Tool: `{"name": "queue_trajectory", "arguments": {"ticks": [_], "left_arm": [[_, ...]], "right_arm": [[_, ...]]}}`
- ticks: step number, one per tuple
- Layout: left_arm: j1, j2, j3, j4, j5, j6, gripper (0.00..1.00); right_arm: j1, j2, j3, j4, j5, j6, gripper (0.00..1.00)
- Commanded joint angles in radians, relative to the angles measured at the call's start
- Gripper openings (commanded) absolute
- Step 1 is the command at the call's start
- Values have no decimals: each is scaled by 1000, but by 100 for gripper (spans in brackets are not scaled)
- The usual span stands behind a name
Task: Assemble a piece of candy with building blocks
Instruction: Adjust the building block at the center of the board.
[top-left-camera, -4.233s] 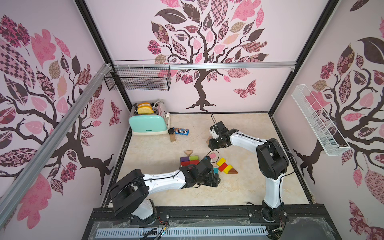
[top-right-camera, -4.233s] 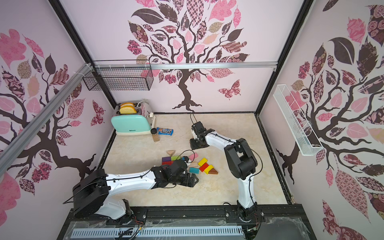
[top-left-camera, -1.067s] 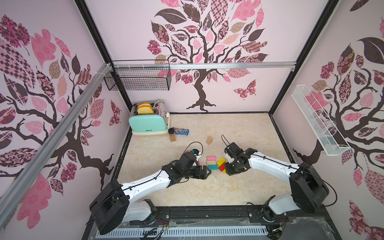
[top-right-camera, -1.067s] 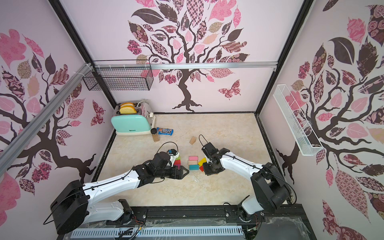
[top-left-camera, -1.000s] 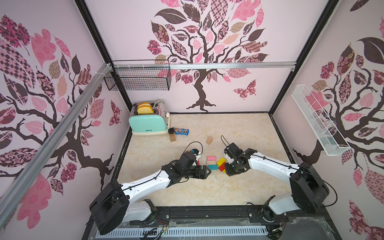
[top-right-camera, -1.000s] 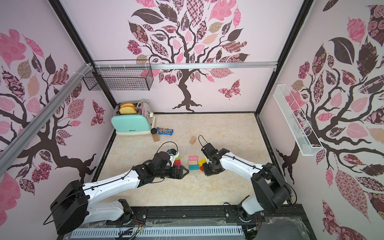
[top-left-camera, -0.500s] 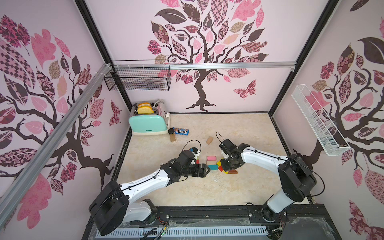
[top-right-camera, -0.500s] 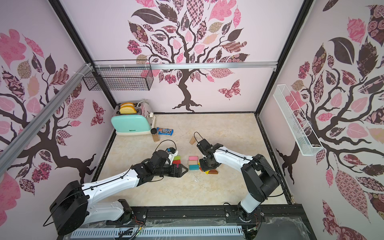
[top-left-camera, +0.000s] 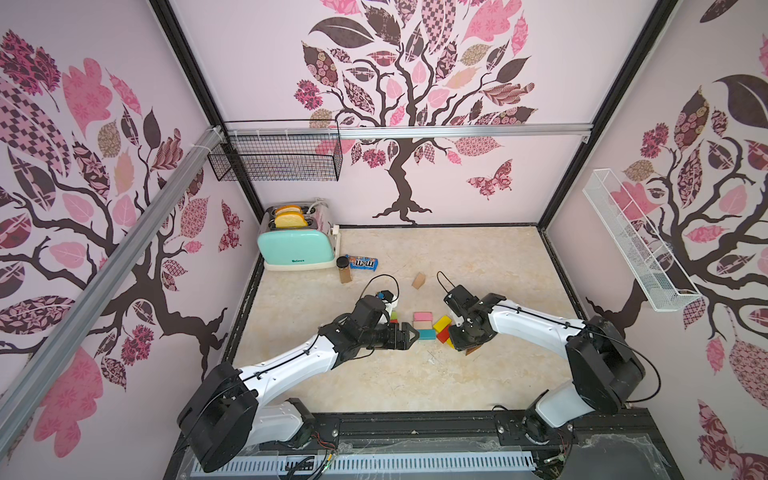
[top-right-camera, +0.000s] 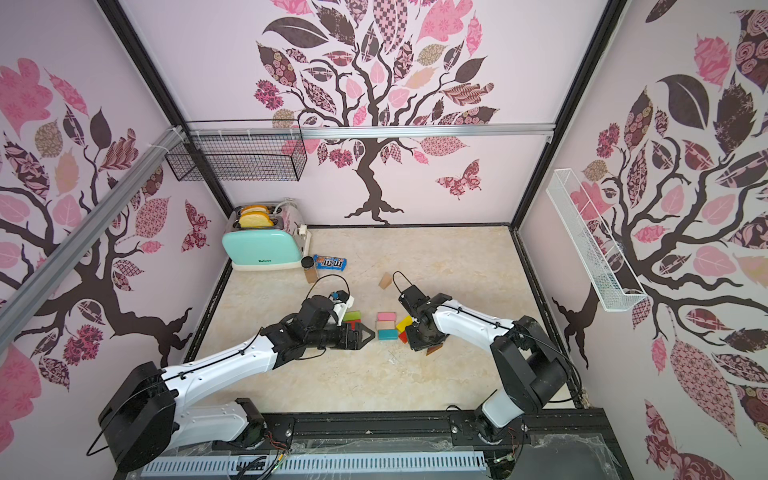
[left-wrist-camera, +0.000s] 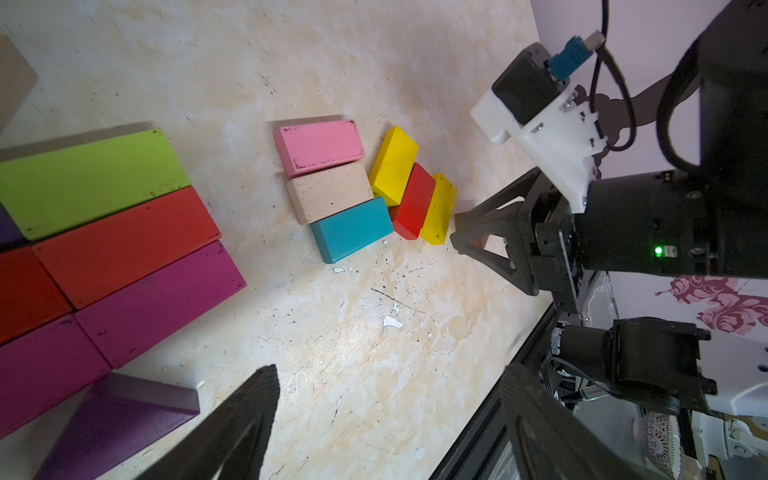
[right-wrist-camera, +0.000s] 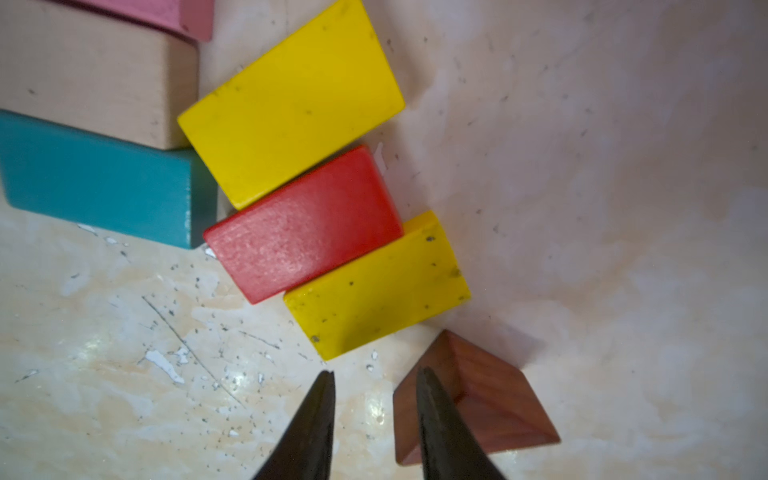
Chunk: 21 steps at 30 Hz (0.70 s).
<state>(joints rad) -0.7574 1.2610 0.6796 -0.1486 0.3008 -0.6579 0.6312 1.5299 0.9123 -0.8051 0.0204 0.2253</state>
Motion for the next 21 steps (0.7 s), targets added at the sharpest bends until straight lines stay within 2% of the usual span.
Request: {"name": "queue_trajectory", "arguments": {"ticks": [1,5,21], "left_arm": [[9,-1,18,7,8,9,88],[10,1,17,6,12,9,88],[18,-6,18,6,11,7,88]], "right_arm": [[-1,-50,-9,-32,24,17,36],[-1,-62,-19,-33,19,26,35],[-1,44,-39,50,-33,23,28]]}}
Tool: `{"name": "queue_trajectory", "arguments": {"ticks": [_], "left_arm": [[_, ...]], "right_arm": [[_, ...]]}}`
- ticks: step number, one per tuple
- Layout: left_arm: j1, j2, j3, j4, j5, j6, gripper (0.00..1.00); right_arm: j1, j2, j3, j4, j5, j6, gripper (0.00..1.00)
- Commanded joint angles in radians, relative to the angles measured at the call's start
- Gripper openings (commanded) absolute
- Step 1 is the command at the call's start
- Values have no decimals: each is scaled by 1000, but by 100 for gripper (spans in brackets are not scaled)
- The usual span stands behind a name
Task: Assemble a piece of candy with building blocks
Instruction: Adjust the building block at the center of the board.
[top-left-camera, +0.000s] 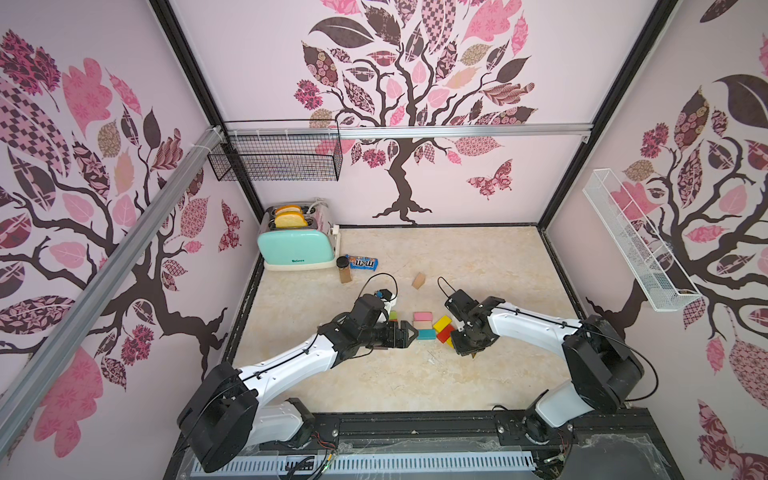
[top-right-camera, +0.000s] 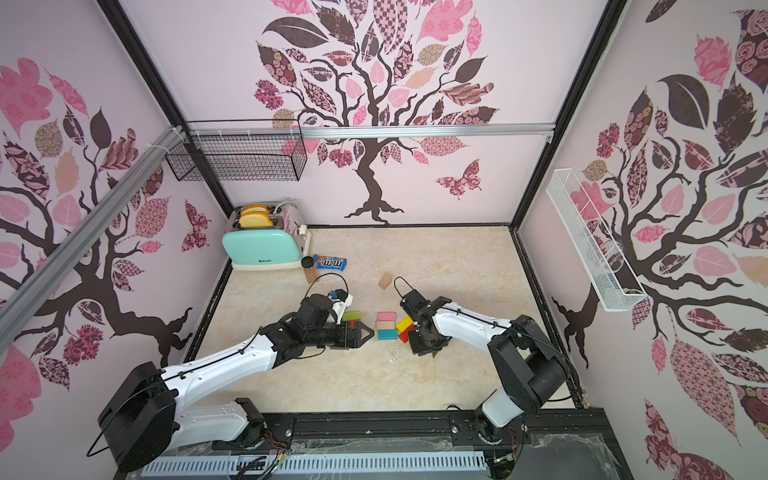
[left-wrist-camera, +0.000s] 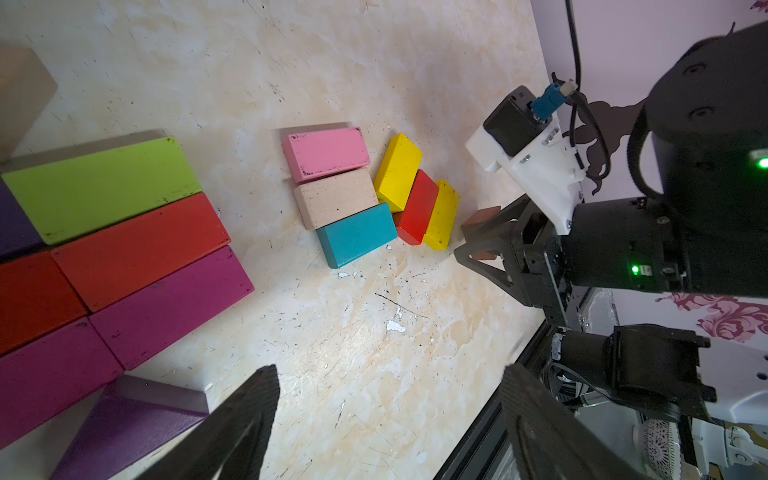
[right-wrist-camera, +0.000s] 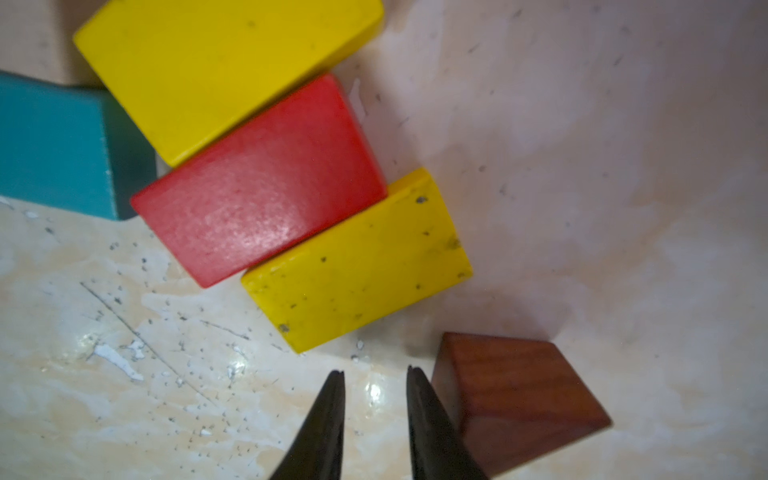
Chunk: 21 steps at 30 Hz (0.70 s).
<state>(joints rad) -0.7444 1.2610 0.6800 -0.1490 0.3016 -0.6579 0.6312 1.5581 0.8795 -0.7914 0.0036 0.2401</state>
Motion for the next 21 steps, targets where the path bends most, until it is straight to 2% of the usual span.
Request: {"name": "queue_trajectory", "arguments": {"ticks": [1,21], "left_arm": [[6,-5,18,5,10,7,87],[8,0,11,-8,-5,11,87]], "right_arm": [[0,21,-12,50,-26,12,27],[27,72,-38,234,-157,75,23]]}}
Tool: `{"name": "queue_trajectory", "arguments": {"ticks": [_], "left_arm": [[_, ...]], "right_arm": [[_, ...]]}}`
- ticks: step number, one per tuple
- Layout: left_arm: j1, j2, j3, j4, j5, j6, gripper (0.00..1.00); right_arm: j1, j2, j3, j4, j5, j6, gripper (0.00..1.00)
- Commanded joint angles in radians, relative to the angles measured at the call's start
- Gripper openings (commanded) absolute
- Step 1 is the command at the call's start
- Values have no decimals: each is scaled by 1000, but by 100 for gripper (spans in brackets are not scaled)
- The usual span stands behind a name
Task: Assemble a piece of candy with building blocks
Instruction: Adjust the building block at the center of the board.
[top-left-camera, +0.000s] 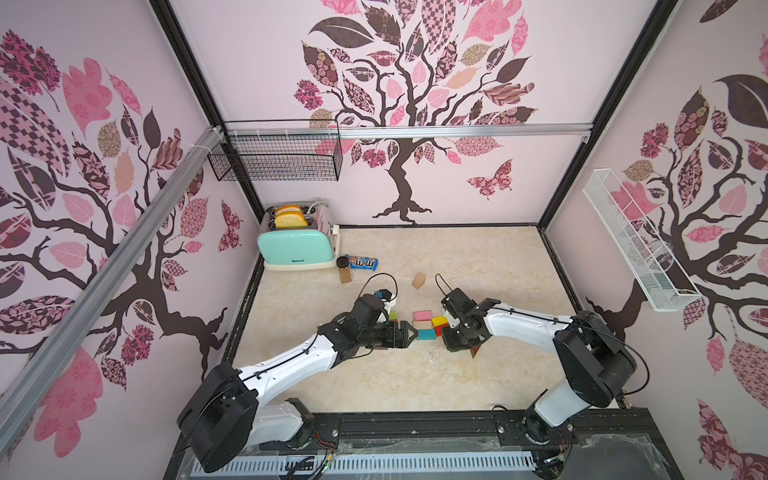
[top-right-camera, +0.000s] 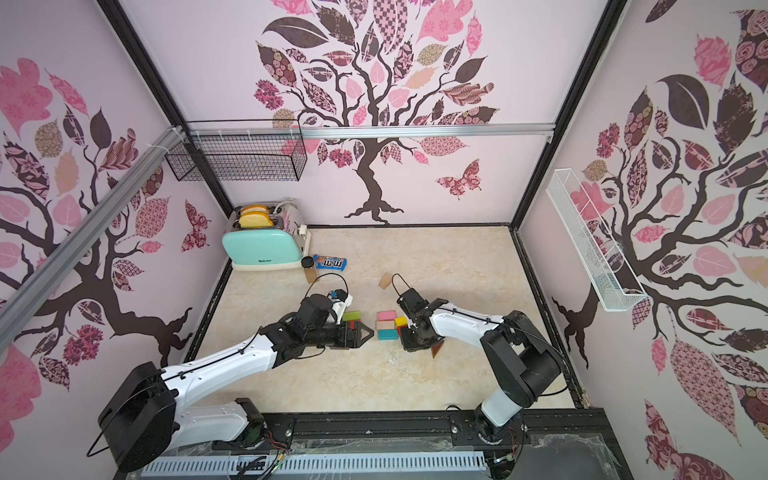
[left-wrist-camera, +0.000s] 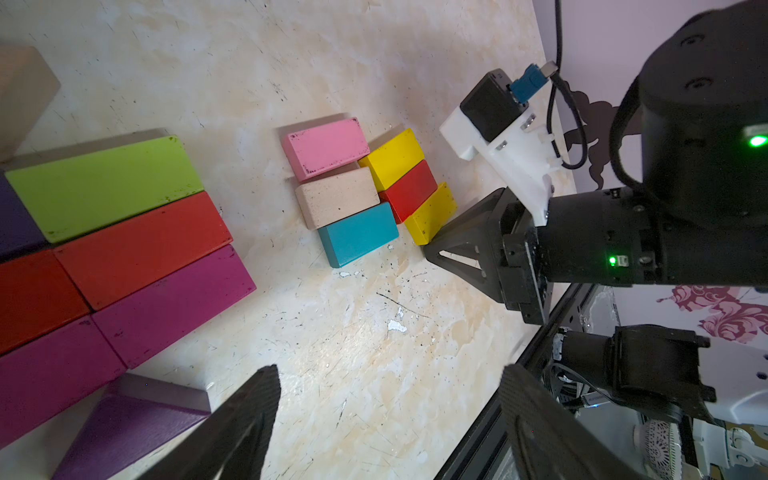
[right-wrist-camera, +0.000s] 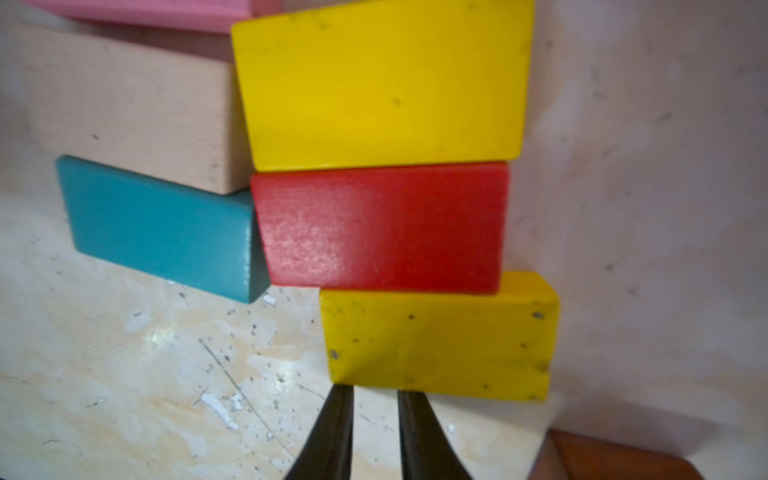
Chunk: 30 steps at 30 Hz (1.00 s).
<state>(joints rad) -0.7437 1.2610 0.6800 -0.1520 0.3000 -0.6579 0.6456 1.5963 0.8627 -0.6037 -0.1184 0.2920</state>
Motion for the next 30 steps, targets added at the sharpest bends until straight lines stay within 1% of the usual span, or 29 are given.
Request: {"name": "queue_trajectory", "arguments": {"ticks": [1,17,20,24,27,30], "left_arm": [[7,0,12,-6,-5,9,87],[6,-3,13,-25,-12,4,87],[7,-8,13,-34,-14,5,87],[6,-8,6,-21,-33,-6,87],[7,15,0,43,-43,-51,87],[7,63,11,117,-51,-103,87]], "right_arm": [[12,38,-21,52,-38,27,24],[15,80,5,103,-38,12,25],[15,27,-1,80,-37,15,26],[15,-90,1,0,-3,4,31],[15,-170,17,-45,38,-9,35],[-4,-202,41,-55,54,-39,39]]}}
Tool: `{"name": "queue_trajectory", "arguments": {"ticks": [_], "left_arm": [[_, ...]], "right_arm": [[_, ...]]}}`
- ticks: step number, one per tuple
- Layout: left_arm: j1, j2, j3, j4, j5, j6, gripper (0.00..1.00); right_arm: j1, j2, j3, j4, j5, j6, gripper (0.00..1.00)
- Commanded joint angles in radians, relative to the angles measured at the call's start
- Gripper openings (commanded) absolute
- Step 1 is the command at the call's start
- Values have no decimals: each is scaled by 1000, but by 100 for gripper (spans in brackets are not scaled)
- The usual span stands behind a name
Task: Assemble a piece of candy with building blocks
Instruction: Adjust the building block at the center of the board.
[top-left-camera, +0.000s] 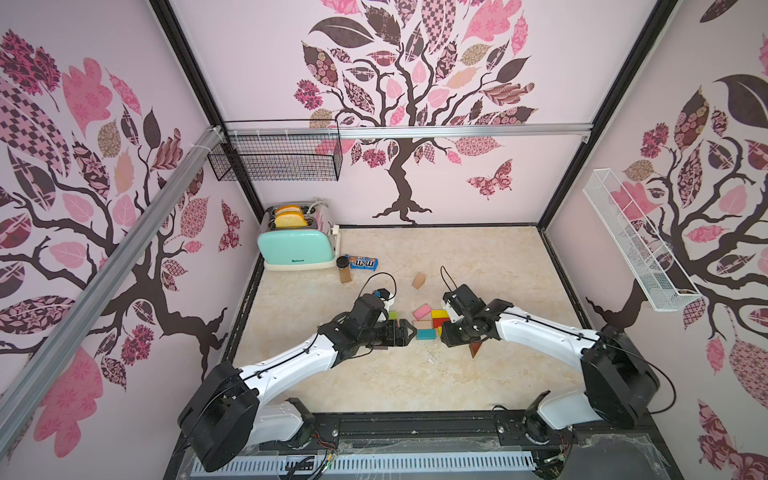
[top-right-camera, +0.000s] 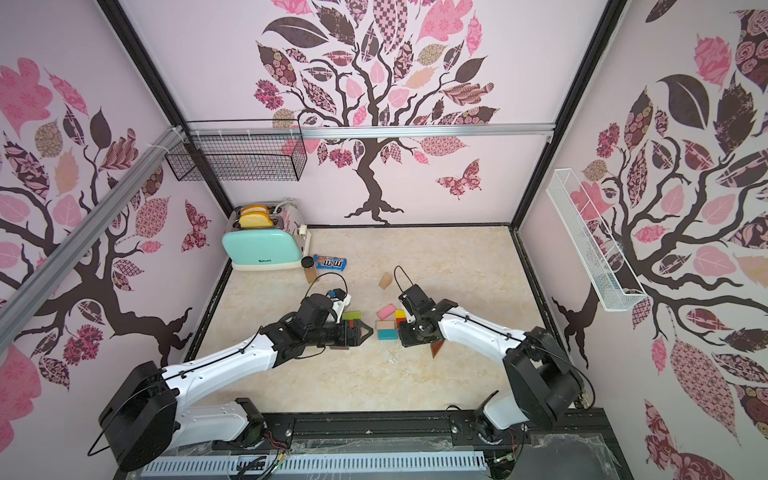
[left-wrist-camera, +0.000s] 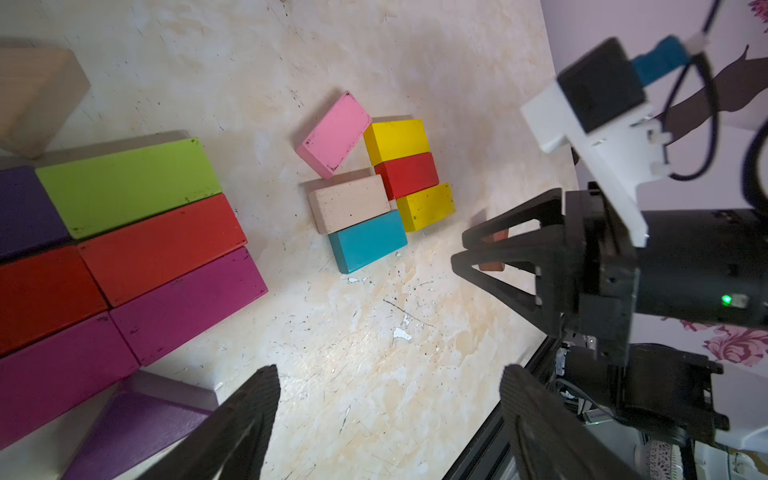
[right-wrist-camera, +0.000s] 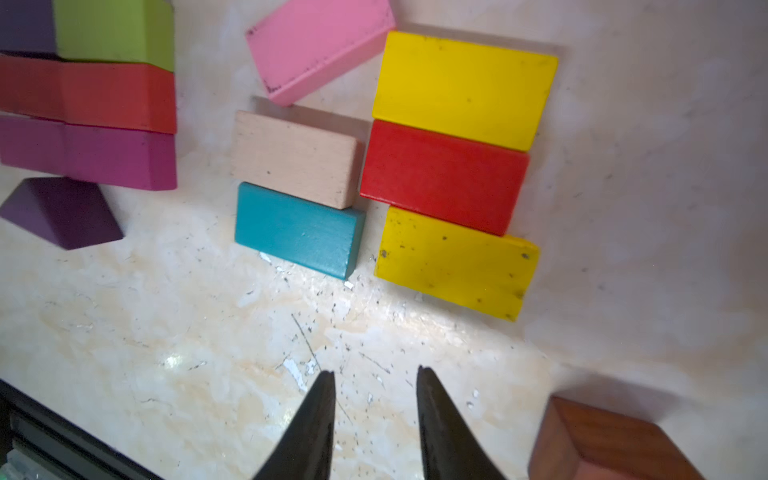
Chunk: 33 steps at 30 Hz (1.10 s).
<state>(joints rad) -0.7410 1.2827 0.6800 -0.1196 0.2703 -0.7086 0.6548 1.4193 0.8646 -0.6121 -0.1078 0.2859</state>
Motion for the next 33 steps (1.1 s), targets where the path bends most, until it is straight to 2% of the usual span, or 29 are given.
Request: {"name": "queue_trajectory", "arguments": {"ticks": [1,3,7,10,13,20,26,33], "left_arm": [[5,59,20,101,-30,-62,87],[4,103,55,120,-54,-66,87],[4,222,206,51,-90,15,85],[3,311,317,6,-82,49,83],[5,391,390,-5,-49,31,78],[1,541,431,102,36,-84,75],[-20,609,518,47,25,-43,76],[-19,676,558,38,40,-34,76]], "right_arm": [[-26,-21,49,-47,41,-47,39],[-65,-2,81,-52,23,-85,39],[-111,6,95,-39,3,-135,39],[-137,-21,51,-15,-29,-145,39],[-156,-80,-8,4,-46,-145,39],[-226,-186,-88,12,-89,-163,40],[-265,-200,-90,6,-105,-186,40],[-276,-191,-85,13,-113,-183,41]]}}
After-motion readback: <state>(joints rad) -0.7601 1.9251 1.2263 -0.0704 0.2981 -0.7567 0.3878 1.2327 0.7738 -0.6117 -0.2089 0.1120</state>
